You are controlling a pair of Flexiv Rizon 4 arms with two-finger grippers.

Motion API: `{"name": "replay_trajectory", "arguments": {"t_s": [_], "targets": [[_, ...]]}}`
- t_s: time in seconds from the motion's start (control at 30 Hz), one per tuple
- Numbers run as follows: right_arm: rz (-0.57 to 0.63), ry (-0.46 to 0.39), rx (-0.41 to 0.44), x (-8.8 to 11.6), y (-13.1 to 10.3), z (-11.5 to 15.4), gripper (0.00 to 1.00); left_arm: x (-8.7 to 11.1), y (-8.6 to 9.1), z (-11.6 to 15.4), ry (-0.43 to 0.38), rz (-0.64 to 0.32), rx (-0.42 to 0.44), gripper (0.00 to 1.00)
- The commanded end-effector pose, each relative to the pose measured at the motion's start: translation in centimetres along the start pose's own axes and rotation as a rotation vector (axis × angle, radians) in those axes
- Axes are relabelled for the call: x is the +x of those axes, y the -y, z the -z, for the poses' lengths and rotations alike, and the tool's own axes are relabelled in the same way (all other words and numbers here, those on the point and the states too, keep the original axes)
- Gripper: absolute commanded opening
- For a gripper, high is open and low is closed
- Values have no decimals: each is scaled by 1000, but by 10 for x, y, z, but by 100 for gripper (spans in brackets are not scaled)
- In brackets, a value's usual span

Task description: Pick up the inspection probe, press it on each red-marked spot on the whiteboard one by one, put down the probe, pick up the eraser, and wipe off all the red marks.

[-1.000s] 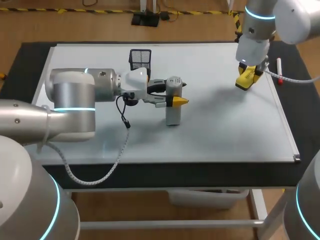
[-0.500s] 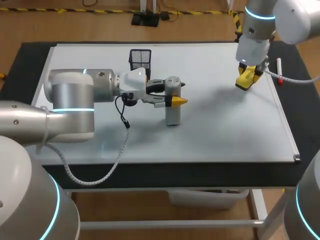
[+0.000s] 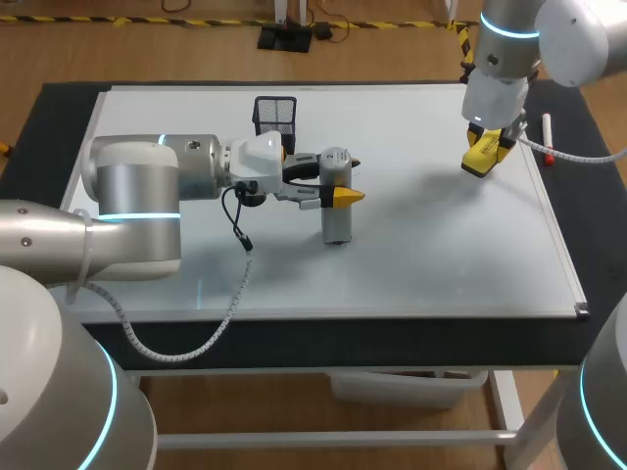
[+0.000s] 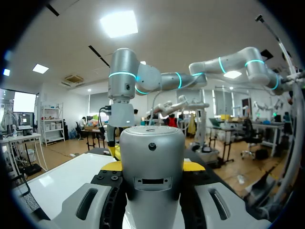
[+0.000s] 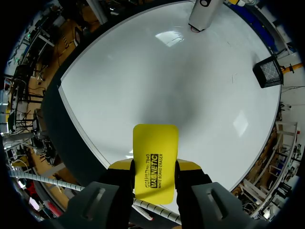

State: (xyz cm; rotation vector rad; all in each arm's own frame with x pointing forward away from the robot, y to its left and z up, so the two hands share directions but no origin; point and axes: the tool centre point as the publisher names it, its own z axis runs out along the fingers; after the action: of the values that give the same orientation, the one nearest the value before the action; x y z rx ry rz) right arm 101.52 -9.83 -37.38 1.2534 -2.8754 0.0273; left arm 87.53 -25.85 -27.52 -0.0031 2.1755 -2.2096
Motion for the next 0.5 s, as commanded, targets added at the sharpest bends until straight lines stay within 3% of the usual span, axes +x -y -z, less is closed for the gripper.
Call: {"name": "replay_trajectory", "arguments": {"t_s": [0.03,0.23,0.5], "targets": [[2,-4,1,0,1,1,0,-1,14,9,4,-10,-10,0],[2,-4,1,0,1,1,0,-10,26,25,30,-25,-13,0],[2,-4,1,0,1,1,0,-31,30,53,91,-16,-28,0]]}}
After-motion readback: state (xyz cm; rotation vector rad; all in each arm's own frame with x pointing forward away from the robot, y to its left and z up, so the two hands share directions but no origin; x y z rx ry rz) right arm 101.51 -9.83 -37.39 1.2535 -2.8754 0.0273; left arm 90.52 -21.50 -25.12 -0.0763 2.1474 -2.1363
